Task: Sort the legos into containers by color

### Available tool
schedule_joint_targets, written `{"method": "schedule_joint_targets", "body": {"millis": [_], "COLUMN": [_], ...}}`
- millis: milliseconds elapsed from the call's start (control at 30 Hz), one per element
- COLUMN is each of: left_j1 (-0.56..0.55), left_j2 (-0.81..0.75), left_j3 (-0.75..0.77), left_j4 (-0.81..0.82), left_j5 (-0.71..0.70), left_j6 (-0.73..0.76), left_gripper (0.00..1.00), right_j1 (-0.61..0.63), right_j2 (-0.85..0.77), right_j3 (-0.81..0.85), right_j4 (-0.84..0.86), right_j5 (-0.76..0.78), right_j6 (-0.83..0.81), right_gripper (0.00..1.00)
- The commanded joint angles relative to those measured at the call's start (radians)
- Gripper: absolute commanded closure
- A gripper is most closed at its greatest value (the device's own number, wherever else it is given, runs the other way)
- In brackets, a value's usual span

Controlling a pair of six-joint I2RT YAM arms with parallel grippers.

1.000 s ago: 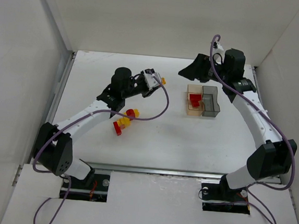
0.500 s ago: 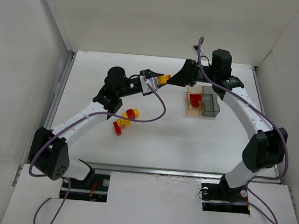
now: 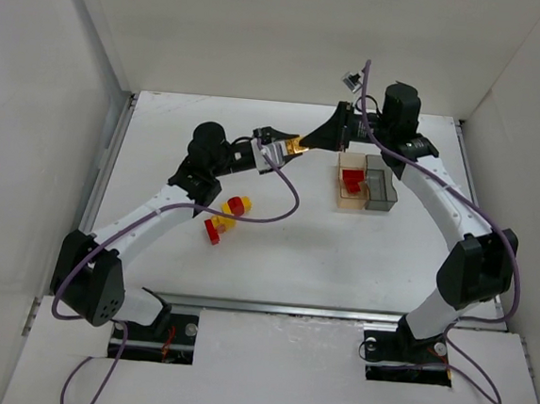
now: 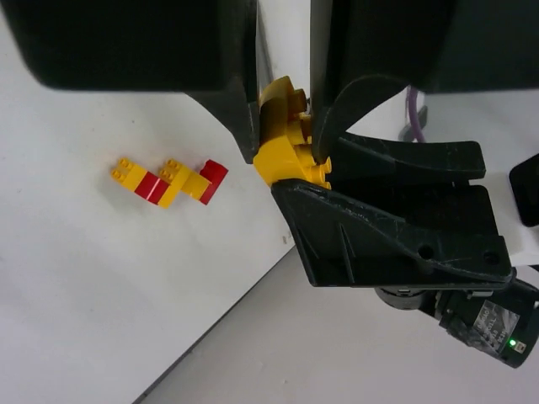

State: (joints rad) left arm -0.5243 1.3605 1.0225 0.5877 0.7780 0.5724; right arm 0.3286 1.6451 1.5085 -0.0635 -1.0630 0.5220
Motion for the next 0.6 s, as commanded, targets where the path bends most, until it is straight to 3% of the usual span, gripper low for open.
{"method": "schedule_joint_targets", "body": {"millis": [0, 33, 67, 233, 267, 300, 433, 533, 567], "left_j1": [-0.008, -0.008, -0.008, -0.008, -0.008, -0.008, -0.008, -0.008, -0.008], "left_j2": [-0.034, -0.034, -0.023, -0.023, -0.023, -0.023, -0.023, -0.023, -0.023], "left_j3": [0.014, 0.025, 0.025, 0.025, 0.025, 0.025, 0.025, 0.025, 0.025], "left_j4": [0.096, 0.096, 0.096, 0.081, 0.063, 0.049, -0.035, -0.126, -0.150], "left_j5": [-0.016, -0.026, -0.040, -0.095, -0.108, -0.121, -0.181, -0.216, -0.244], "left_j6": [-0.060, -0.060, -0.078, -0.098, -0.098, -0.098, -0.098, -0.098, -0.098], "left_gripper": [1.00, 1.00, 0.96, 0.37, 0.10, 0.01, 0.00, 0.00, 0.00], "right_j1": [0.020, 0.020, 0.020, -0.026, -0.039, -0.051, -0.132, -0.195, -0.206], "right_j2": [-0.004, -0.004, -0.004, -0.022, -0.033, -0.033, -0.067, -0.094, -0.094], "right_j3": [0.024, 0.024, 0.024, -0.008, -0.031, -0.040, -0.106, -0.131, -0.122], "right_j4": [0.070, 0.070, 0.070, 0.070, 0.070, 0.070, 0.042, -0.095, -0.166], "right_j5": [-0.064, -0.064, -0.064, -0.013, 0.001, 0.017, 0.139, 0.311, 0.463], "right_j6": [-0.036, -0.036, -0.036, -0.022, -0.022, 0.004, 0.033, -0.006, -0.039], "right_gripper": [0.91, 1.00, 1.00, 1.00, 1.00, 1.00, 1.00, 1.00, 1.00]}}
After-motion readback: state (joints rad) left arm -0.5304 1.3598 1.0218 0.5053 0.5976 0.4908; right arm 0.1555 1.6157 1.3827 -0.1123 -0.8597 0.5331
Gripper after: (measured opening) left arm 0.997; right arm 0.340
